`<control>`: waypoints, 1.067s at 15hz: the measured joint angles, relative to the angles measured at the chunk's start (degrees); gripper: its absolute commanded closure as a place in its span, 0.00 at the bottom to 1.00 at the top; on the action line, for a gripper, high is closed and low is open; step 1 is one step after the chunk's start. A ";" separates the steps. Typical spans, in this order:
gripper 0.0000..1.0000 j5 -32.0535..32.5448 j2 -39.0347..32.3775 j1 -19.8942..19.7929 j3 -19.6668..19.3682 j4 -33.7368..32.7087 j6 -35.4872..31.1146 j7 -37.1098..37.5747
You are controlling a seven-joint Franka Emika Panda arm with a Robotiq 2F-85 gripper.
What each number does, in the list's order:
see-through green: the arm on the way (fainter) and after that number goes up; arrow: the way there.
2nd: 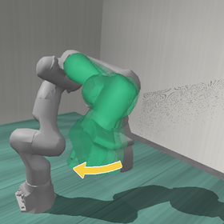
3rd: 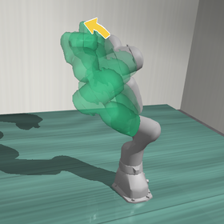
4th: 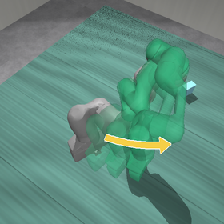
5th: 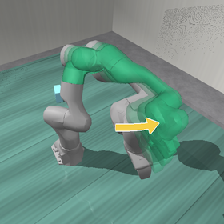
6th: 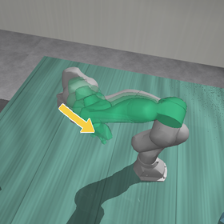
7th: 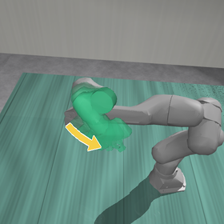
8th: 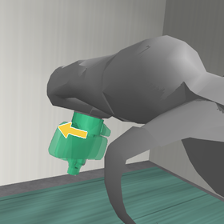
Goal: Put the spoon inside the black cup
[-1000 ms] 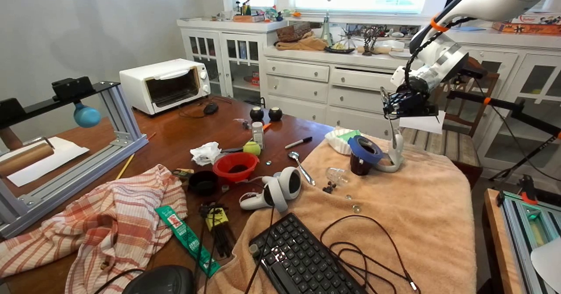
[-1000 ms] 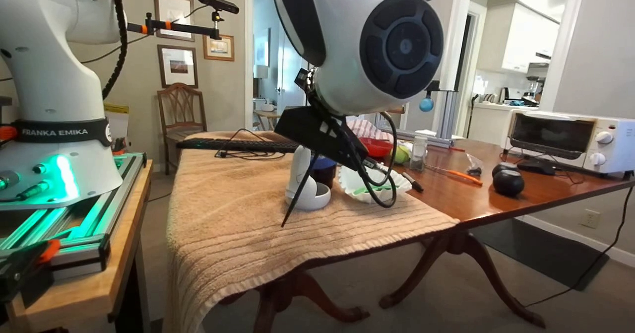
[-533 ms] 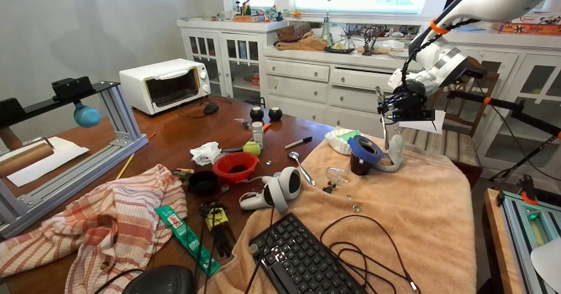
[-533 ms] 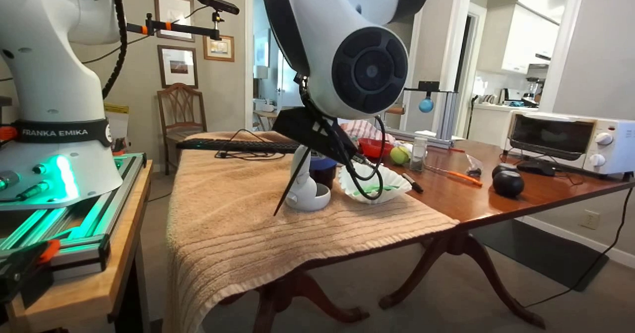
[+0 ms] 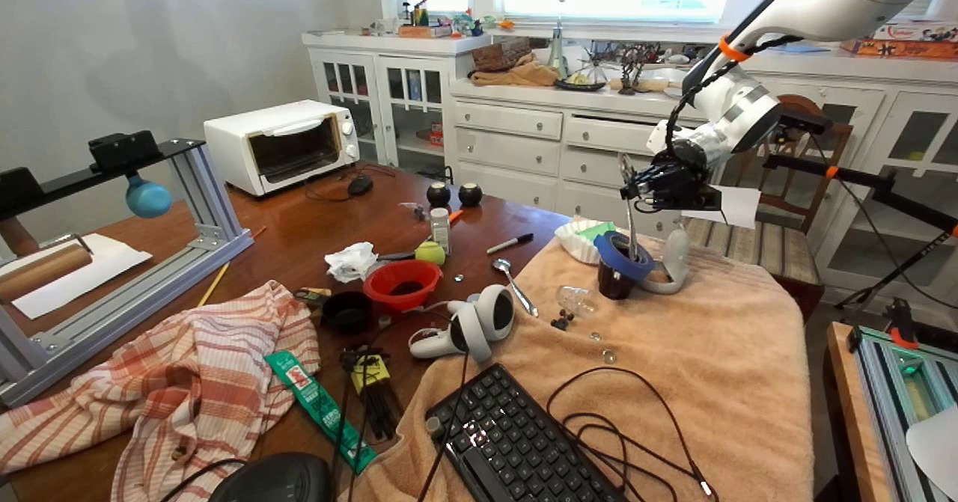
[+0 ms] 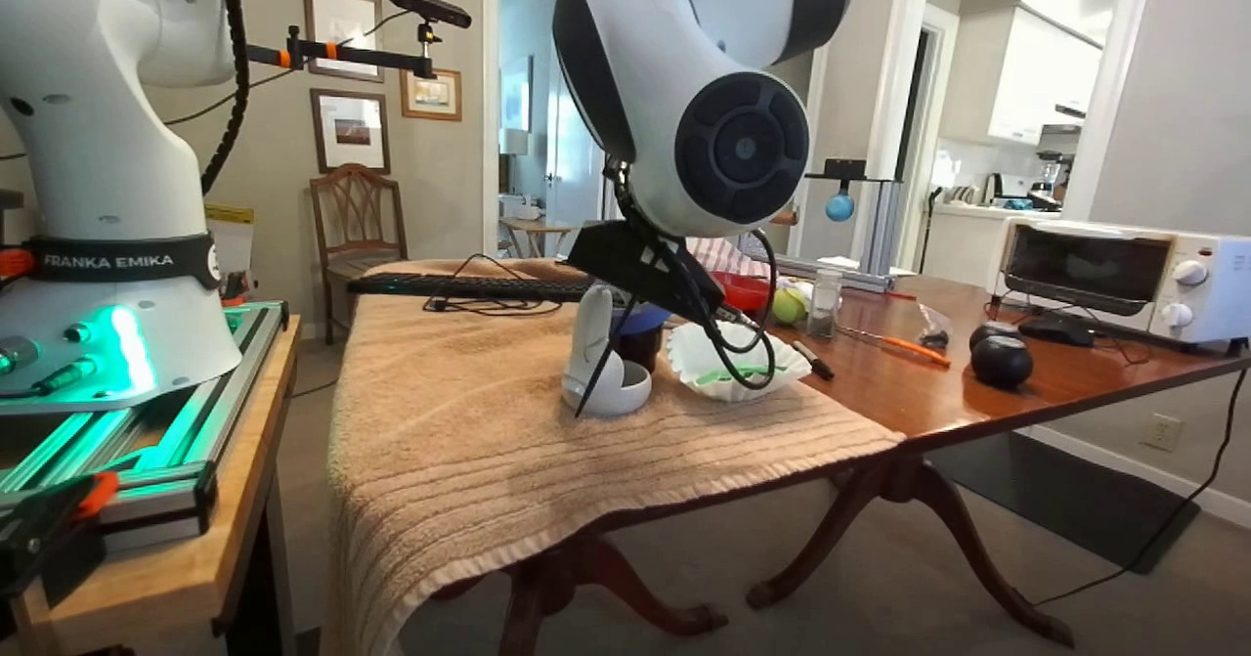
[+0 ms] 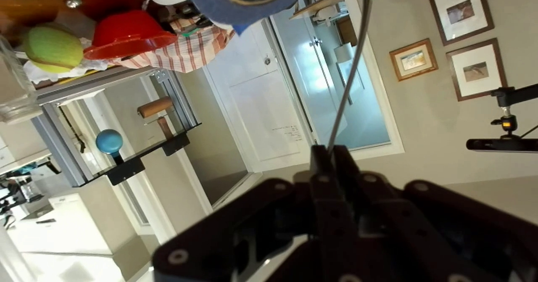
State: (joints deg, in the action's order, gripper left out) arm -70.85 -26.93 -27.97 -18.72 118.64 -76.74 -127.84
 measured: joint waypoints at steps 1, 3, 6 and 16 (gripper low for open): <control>0.98 0.00 -0.34 0.25 0.05 -0.45 -0.29 -0.23; 0.98 0.01 -1.34 0.56 0.24 -1.97 -0.50 -0.03; 0.98 0.00 -3.20 0.67 0.56 -4.98 -0.62 1.00; 0.98 4.27 -7.17 0.72 1.19 -13.92 0.86 7.17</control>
State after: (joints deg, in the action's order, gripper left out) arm -66.58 -34.09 -27.25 -17.53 104.72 -75.89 -120.67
